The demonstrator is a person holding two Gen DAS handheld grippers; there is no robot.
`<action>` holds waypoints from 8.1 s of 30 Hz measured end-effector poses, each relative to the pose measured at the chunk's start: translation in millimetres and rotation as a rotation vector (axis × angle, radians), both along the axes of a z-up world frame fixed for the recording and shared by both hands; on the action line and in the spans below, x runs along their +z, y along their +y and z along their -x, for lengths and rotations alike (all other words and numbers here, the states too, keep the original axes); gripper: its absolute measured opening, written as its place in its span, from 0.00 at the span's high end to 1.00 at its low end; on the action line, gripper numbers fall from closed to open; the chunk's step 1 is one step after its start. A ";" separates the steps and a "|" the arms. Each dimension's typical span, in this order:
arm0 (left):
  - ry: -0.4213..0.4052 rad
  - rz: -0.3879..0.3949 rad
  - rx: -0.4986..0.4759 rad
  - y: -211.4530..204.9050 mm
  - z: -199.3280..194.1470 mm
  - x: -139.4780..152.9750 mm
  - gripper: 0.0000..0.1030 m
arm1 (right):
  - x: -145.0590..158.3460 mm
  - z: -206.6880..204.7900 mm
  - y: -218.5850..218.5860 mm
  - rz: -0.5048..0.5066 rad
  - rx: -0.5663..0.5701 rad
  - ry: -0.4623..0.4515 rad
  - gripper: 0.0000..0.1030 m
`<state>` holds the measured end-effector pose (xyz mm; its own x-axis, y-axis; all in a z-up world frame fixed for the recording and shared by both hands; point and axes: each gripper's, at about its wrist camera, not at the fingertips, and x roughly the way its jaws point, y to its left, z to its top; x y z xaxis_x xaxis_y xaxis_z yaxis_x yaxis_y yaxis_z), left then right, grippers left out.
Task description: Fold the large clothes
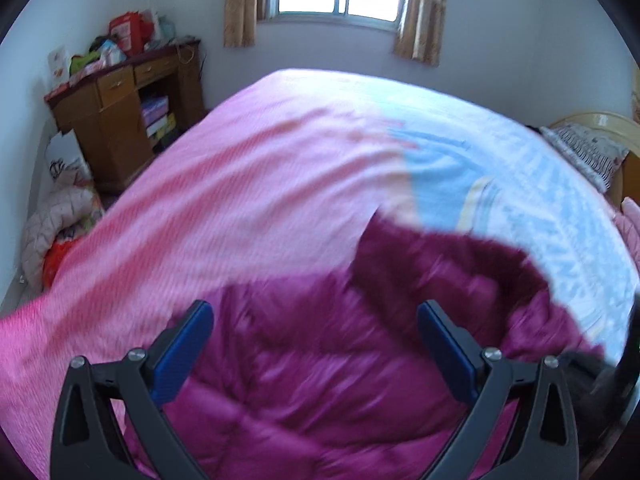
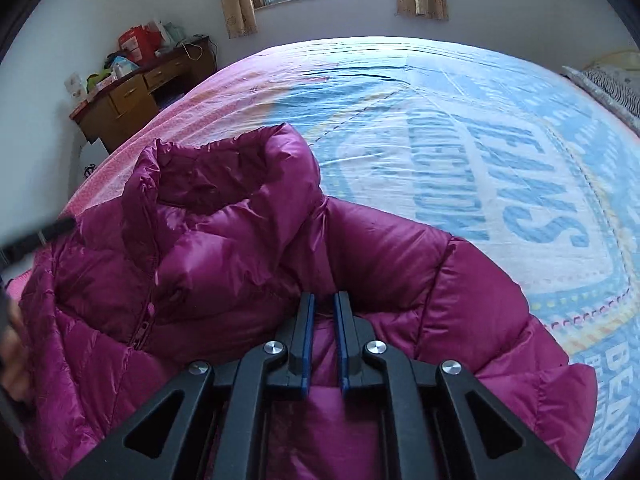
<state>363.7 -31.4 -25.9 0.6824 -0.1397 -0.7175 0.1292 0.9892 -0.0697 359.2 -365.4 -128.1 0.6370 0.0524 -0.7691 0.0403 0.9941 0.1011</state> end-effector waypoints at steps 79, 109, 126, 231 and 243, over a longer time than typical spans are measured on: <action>0.091 0.096 0.106 51.9 1.7 -75.8 0.87 | 52.3 -36.3 42.4 -0.164 -0.120 -0.034 0.59; 0.127 -0.095 0.085 -8.5 -25.6 -64.8 0.37 | 1.4 -2.1 65.1 0.018 0.154 -0.041 0.58; 0.092 -0.166 0.152 -9.2 -20.2 -82.1 0.11 | 10.9 25.3 11.7 -0.102 0.079 0.000 0.58; -0.207 0.031 0.150 263.9 317.2 -29.3 0.01 | 60.8 320.7 -34.1 -0.746 0.063 -0.106 0.79; -0.188 0.126 -0.035 256.8 304.4 -41.3 0.00 | -4.2 244.4 -56.2 -0.798 -0.158 -0.024 0.79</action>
<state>59.3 225.4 -67.2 0.7954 -0.2464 -0.5537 0.1857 0.9688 -0.1643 114.8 -421.6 -132.3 0.6987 0.4874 -0.5237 0.1626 0.6047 0.7797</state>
